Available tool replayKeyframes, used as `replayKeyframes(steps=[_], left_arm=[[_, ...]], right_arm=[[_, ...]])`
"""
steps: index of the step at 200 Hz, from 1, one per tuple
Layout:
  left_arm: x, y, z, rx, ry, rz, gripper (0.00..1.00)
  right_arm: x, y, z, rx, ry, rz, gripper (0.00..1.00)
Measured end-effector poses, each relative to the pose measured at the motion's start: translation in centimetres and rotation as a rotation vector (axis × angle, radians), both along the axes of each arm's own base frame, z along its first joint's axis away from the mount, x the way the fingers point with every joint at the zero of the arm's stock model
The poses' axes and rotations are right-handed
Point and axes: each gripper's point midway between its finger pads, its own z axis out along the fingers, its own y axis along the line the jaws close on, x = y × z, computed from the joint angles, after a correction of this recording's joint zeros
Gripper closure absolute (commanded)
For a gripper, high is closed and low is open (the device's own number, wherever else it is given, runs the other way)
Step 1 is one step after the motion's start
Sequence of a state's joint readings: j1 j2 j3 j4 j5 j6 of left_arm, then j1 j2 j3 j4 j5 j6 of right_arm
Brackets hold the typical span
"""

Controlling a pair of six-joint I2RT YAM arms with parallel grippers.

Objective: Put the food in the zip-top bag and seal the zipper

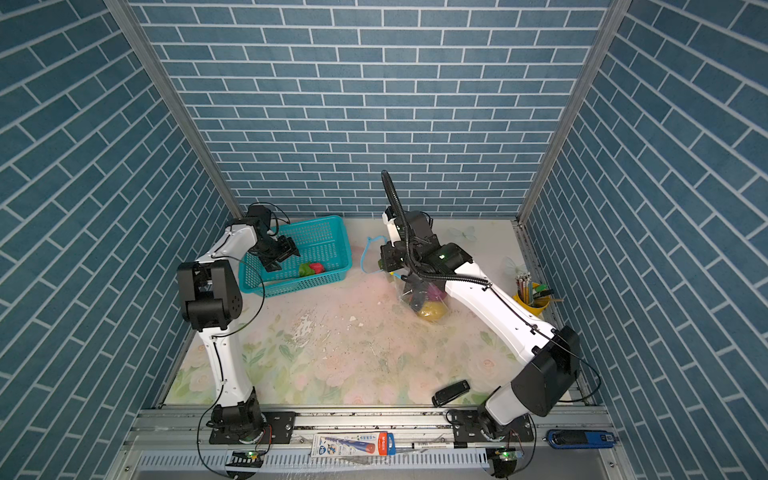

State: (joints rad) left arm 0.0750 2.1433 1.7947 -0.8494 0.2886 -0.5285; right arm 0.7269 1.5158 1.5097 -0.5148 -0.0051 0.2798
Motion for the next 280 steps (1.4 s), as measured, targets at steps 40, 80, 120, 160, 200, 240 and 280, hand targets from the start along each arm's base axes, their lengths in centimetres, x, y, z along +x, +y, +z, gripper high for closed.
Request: replayKeyframes(steps=[40,80,120,160,200,240,280], left_arm=[[-3.2,0.1,2.1,0.010,0.038,0.038,0.27],[-4.9,0.0,1.7,-0.002,0.096,0.085,0.27],[-6.2,-0.1,0.0,-0.009,0.174,0.101,0.27],[-5.8,0.0,-0.4,-0.009,0.211,0.099,0.27],[-5.5,0.0,-0.6,-0.008,0.217,0.096,0.27],[-3.2,0.2,-1.2,0.021,0.165,0.041,0.27],[-0.1,-1.5,-0.1,0.057,0.082,-0.092,0.27]], right_arm=[[0.0,0.2,-0.1,0.005,0.006,0.011,1.00],[0.3,0.3,-0.2,0.015,0.007,0.016,1.00],[0.6,0.2,0.0,0.012,-0.007,0.013,1.00],[0.9,0.1,0.0,0.016,-0.025,0.004,1.00],[1.2,-0.3,0.2,0.019,-0.032,-0.005,1.00],[1.3,-0.4,0.2,0.019,-0.032,-0.008,1.00],[1.3,-0.4,0.2,0.019,-0.031,-0.007,1.00]])
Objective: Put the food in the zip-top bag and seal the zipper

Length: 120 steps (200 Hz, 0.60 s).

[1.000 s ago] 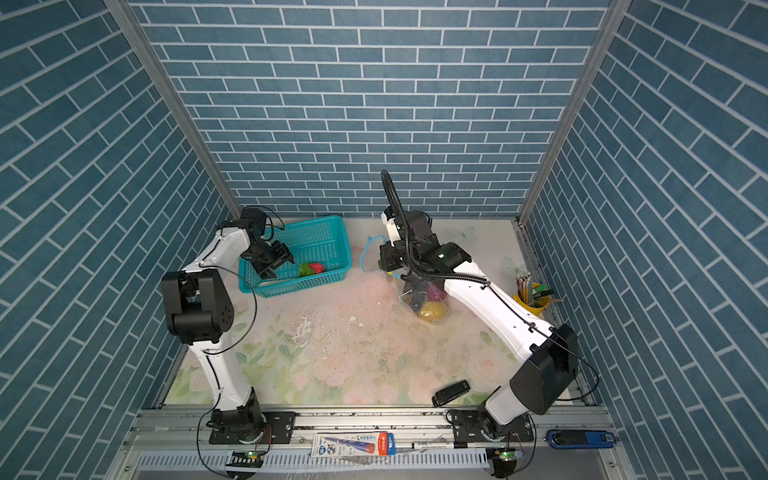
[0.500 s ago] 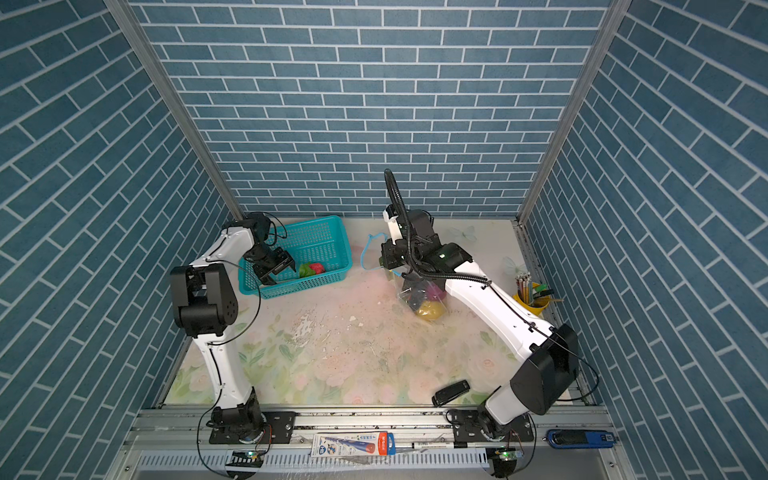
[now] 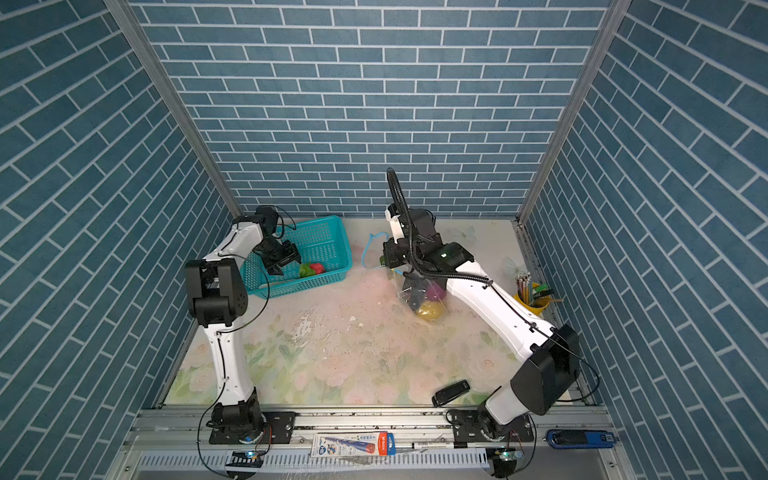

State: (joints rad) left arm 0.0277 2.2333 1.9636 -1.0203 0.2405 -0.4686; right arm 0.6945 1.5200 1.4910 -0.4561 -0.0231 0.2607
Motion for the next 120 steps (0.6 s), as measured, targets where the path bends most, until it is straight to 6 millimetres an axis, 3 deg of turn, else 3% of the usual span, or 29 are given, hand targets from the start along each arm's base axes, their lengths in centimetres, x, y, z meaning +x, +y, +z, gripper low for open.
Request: replayKeyframes(steps=[23,42,80,120], left_arm=[[1.7,-2.2,2.8,0.021,-0.088,-0.083,0.26],[1.8,-4.2,3.4,0.025,-0.109,-0.143,0.25],[1.1,-7.3,1.9,0.028,-0.056,-0.225,0.25],[0.8,-7.7,-0.7,0.040,0.022,-0.237,0.26]], right_arm=[[0.0,0.0,0.0,0.001,0.000,0.000,1.00],[0.0,0.1,0.0,0.002,0.002,0.003,1.00],[-0.1,0.1,0.0,0.002,0.005,0.006,1.00],[-0.1,0.0,-0.1,-0.001,0.008,0.005,1.00]])
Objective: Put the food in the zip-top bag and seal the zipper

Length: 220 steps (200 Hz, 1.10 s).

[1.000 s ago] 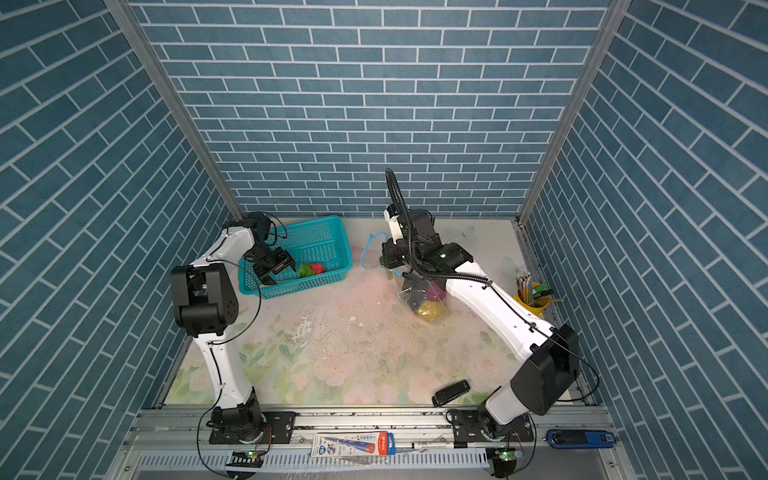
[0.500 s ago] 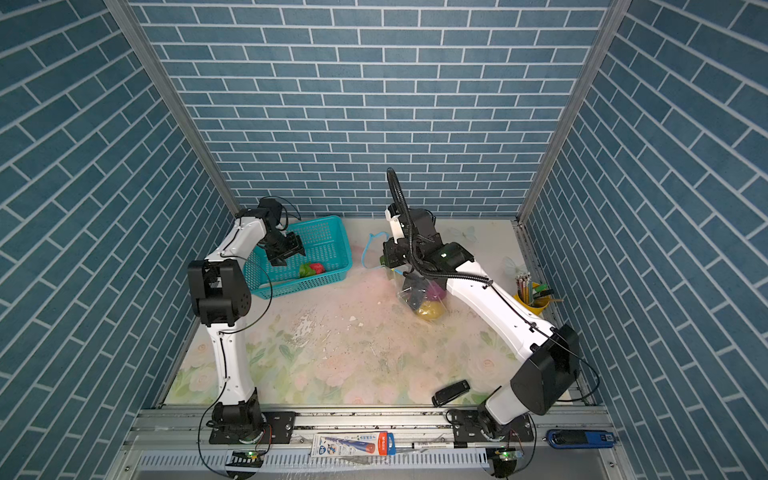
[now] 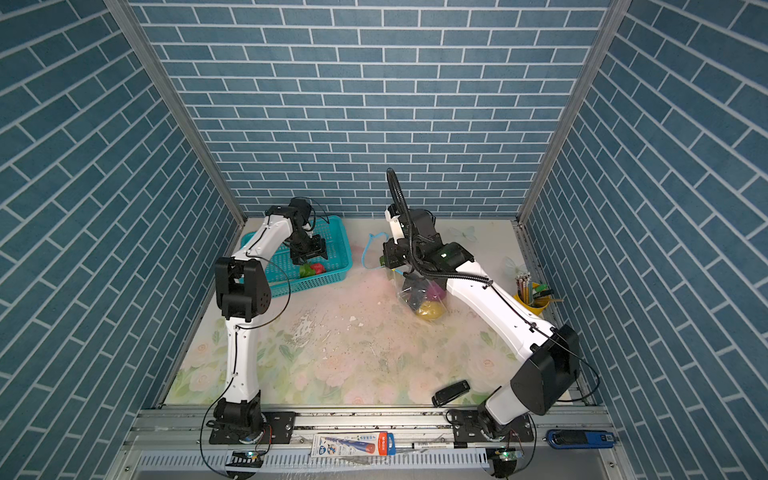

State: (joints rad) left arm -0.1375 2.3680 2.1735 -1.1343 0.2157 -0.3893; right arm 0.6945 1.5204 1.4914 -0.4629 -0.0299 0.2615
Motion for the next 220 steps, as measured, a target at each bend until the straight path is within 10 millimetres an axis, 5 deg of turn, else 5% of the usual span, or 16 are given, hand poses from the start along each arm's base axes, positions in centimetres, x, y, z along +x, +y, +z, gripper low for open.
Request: replayKeyframes(steps=[84,166,220], left_arm=[[-1.1,-0.4,-1.8,-0.005,0.074,0.009,0.32],[0.5,-2.7,-3.6,-0.082,0.077,0.013,0.47],[1.8,-3.4,-2.0,-0.133,0.030,0.028,0.55]], right_arm=[[0.0,0.0,0.0,0.000,0.000,0.000,1.00],[0.0,0.0,0.0,0.000,0.000,0.000,1.00],[0.0,0.0,0.0,-0.001,0.000,-0.001,1.00]])
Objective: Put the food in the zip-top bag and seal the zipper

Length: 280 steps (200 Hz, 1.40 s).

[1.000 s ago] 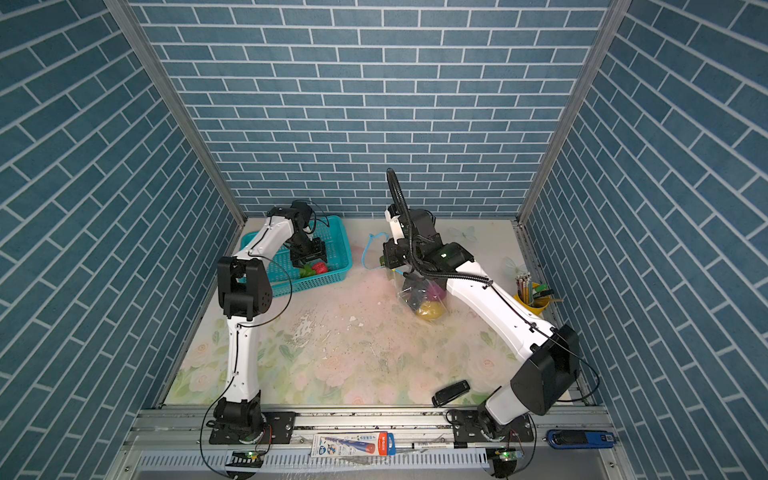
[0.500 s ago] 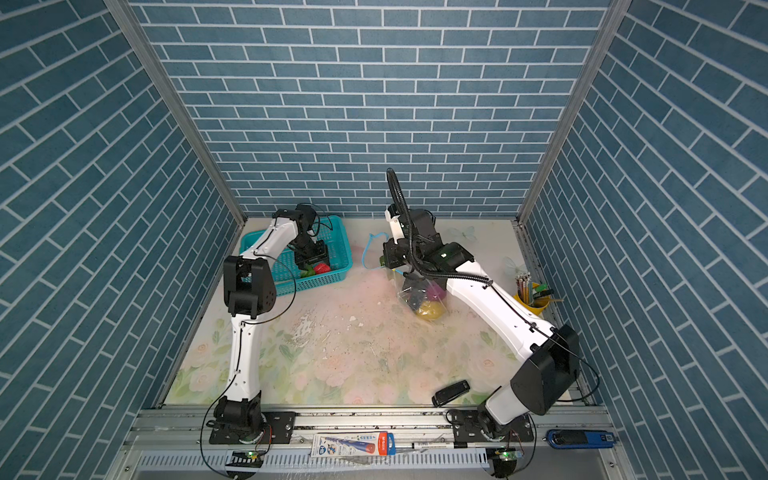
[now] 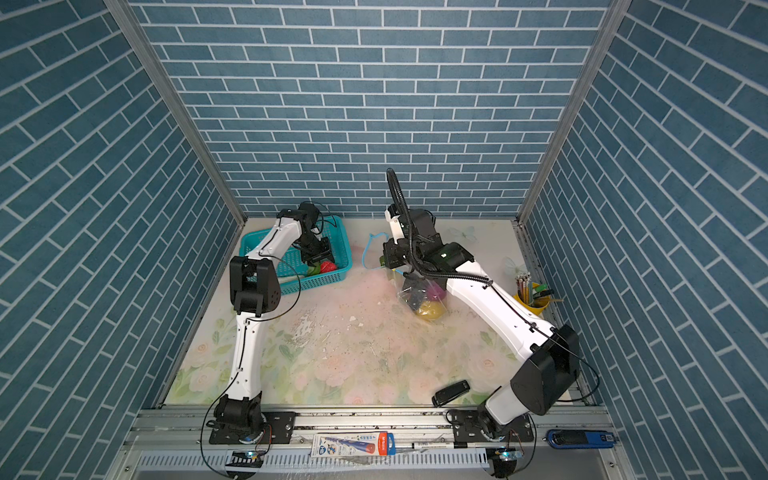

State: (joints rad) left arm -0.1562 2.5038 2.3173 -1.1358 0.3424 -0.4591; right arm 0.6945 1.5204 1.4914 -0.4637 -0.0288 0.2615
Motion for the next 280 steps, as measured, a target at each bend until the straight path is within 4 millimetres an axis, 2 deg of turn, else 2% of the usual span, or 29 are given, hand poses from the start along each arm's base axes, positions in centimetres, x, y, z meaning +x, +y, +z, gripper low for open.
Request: replayKeyframes(steps=[25,63,89,116,135,156,174,190,207,243,280], left_arm=[[1.0,-0.2,0.7,-0.029,-0.031,0.008,0.56],[1.9,0.7,0.1,-0.056,-0.035,0.038,0.58],[2.5,1.4,0.3,-0.062,-0.049,0.053,0.52],[2.9,1.8,1.3,-0.048,-0.082,0.048,0.48],[2.9,2.0,3.3,-0.032,-0.121,0.045,0.45],[2.1,2.0,6.8,-0.008,-0.176,0.041,0.45],[0.8,1.3,9.8,-0.005,-0.216,0.026,0.45],[-0.3,0.2,11.2,-0.012,-0.229,0.005,0.45],[-1.0,-1.2,10.8,-0.016,-0.215,-0.022,0.45],[-3.1,-3.4,7.4,-0.019,-0.111,-0.066,0.45],[-4.3,-3.5,5.3,-0.010,-0.048,-0.070,0.45]], right_arm=[[0.0,0.0,0.0,-0.001,0.000,-0.001,1.00],[0.0,0.0,0.0,-0.002,0.001,-0.002,1.00],[-0.1,-0.1,-0.2,-0.007,0.006,-0.002,1.00],[-0.2,-0.2,-0.3,-0.012,0.013,-0.002,1.00],[-0.2,-0.2,-0.4,-0.016,0.018,-0.002,1.00],[-0.3,-0.3,-0.5,-0.019,0.021,-0.001,1.00],[-0.3,-0.2,-0.5,-0.019,0.022,0.000,1.00],[-0.3,-0.2,-0.5,-0.018,0.023,0.001,1.00],[-0.3,-0.2,-0.6,-0.020,0.026,0.002,1.00],[-0.3,-0.2,-0.8,-0.023,0.030,0.002,1.00],[-0.3,-0.2,-0.8,-0.024,0.030,0.002,1.00]])
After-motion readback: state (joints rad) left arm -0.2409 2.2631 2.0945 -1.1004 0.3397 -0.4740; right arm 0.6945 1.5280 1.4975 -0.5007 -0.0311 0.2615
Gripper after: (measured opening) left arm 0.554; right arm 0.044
